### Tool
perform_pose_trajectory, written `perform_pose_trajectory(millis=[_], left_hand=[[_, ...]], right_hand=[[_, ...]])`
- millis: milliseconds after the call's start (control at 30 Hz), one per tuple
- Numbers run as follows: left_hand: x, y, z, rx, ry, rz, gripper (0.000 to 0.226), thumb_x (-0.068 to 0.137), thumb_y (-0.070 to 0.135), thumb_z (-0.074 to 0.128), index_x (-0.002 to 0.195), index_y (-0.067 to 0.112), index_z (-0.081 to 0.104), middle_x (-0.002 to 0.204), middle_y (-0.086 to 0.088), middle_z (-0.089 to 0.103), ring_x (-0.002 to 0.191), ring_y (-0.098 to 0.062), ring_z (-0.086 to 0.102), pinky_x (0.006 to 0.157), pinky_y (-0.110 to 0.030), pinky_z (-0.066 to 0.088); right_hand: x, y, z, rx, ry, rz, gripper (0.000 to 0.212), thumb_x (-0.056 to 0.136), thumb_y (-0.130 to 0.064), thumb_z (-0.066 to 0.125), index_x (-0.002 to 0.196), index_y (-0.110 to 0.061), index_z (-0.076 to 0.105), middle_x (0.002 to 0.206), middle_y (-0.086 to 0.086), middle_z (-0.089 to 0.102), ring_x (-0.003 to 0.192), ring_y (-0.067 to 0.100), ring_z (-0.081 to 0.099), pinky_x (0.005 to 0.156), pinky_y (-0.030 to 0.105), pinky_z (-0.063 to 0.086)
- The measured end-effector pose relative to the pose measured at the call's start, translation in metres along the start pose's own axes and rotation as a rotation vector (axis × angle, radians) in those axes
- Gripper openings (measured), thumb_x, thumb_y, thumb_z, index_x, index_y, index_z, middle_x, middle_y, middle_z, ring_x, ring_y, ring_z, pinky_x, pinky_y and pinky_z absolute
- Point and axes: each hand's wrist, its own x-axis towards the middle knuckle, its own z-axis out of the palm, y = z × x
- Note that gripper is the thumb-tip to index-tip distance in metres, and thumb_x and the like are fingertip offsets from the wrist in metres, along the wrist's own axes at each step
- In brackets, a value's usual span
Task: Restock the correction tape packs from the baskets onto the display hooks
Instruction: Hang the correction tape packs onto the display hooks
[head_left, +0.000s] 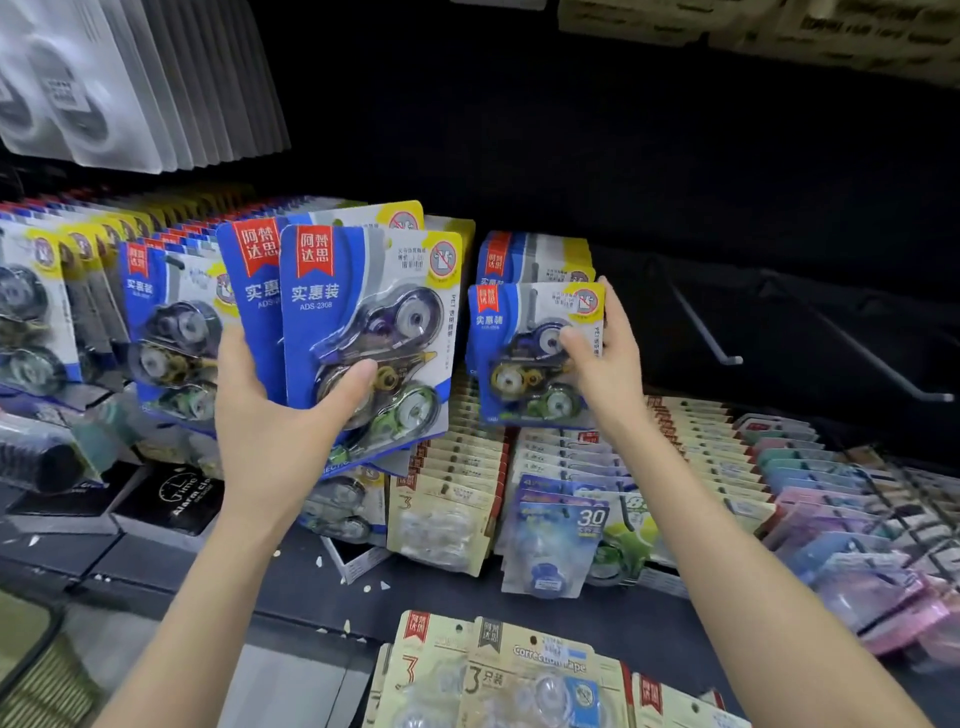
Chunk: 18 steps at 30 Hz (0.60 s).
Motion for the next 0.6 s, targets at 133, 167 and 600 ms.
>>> perform_pose_trajectory(millis=[133,167,600], left_hand=[[0.004,-0.003,-0.001,-0.008,0.011,-0.007,0.054,0.081,0.004,0.076,0.111,0.038,0.046,0.100,0.041,0.063,0.098,0.012,0.062,0.084,-0.009,0.048],[0.006,-0.004,-0.001,-0.014,0.016,-0.008,0.054,0.081,0.005,0.076,0.111,0.039,0.046,0.102,0.039,0.063,0.100,0.010,0.062,0.086,-0.011,0.048],[0.010,0.000,0.000,-0.194,-0.039,-0.118,0.055,0.068,0.022,0.076,0.116,0.034,0.052,0.108,0.022,0.071,0.105,-0.006,0.067,0.087,-0.023,0.055]], right_hand=[[0.032,0.009,0.014,-0.035,0.115,0.156,0.031,0.095,-0.017,0.062,0.124,-0.012,0.054,0.113,-0.001,0.064,0.104,0.013,0.062,0.099,0.044,0.051],[0.039,0.011,0.016,-0.047,0.136,0.170,0.027,0.095,-0.018,0.062,0.120,-0.011,0.055,0.109,-0.002,0.064,0.101,0.013,0.061,0.098,0.044,0.050],[-0.020,-0.031,-0.003,-0.234,0.301,0.044,0.032,0.096,-0.042,0.058,0.114,-0.016,0.055,0.092,-0.014,0.059,0.076,-0.007,0.055,0.064,0.008,0.039]])
